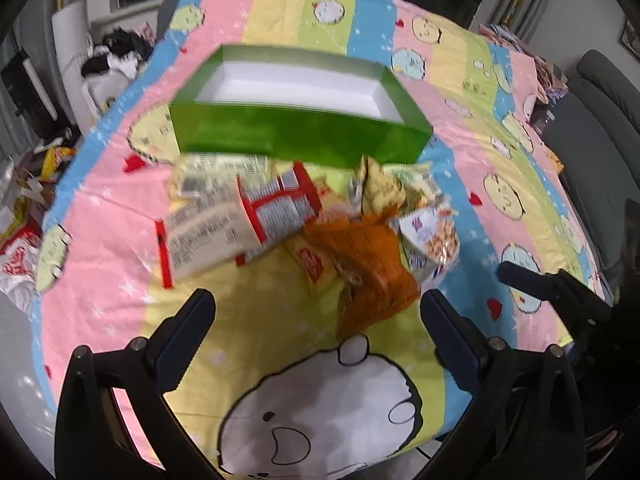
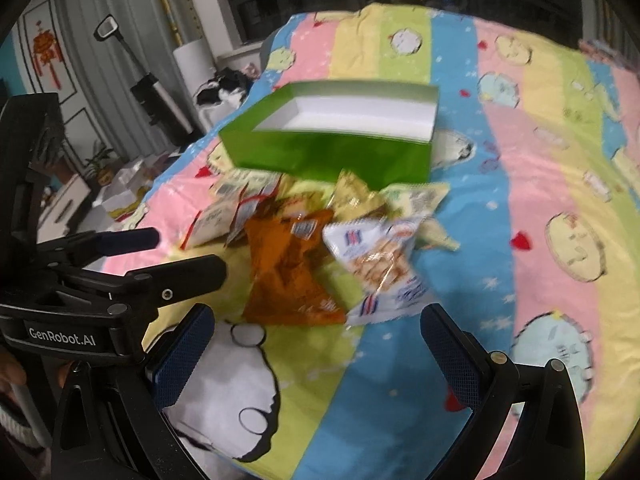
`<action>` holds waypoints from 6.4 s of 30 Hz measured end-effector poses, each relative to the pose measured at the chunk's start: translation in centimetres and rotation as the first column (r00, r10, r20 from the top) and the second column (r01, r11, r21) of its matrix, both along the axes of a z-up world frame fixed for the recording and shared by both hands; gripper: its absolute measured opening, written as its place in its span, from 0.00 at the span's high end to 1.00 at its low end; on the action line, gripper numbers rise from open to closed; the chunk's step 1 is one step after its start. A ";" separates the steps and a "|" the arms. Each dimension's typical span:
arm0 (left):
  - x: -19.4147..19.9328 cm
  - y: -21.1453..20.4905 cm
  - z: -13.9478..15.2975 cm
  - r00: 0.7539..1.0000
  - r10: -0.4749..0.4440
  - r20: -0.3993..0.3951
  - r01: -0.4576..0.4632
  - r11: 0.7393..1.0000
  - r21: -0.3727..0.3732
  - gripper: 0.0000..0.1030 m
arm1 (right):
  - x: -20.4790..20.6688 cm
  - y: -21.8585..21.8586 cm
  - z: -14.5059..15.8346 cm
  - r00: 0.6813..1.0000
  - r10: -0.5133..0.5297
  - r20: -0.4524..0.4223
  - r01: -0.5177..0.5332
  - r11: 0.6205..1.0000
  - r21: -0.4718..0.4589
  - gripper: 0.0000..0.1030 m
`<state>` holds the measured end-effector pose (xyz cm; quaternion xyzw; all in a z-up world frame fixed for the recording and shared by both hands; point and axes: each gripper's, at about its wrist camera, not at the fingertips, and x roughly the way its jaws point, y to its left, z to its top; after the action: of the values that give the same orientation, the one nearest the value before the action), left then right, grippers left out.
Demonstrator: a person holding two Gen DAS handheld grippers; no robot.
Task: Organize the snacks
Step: 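Grasp the orange snack bag with the right gripper, then carry the orange bag into the green box and open the right gripper, then grasp the clear packet with red edges with the right gripper, then carry the clear packet into the green box and release it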
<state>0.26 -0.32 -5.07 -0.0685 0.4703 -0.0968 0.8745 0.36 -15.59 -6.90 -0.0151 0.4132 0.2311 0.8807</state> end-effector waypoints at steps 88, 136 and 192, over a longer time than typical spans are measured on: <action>16.9 6.7 4.2 0.995 0.064 0.079 -0.038 0.956 -0.290 0.20 | 17.3 3.9 3.6 0.988 0.056 0.147 -0.083 0.979 0.187 0.41; 5.5 15.1 -5.0 0.966 0.184 -0.180 -0.249 0.845 -0.474 0.29 | 9.7 14.0 -5.5 0.921 0.340 -0.191 -0.335 0.941 0.058 0.53; 4.7 6.4 4.8 0.994 0.027 0.110 0.007 0.955 -0.297 0.75 | 5.5 5.8 3.2 0.978 0.148 0.150 -0.170 0.974 0.147 0.90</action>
<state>4.92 6.07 -0.31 -0.1961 0.3999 -0.1655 0.8799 5.86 -9.81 -3.65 0.0062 0.3289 0.3316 0.8842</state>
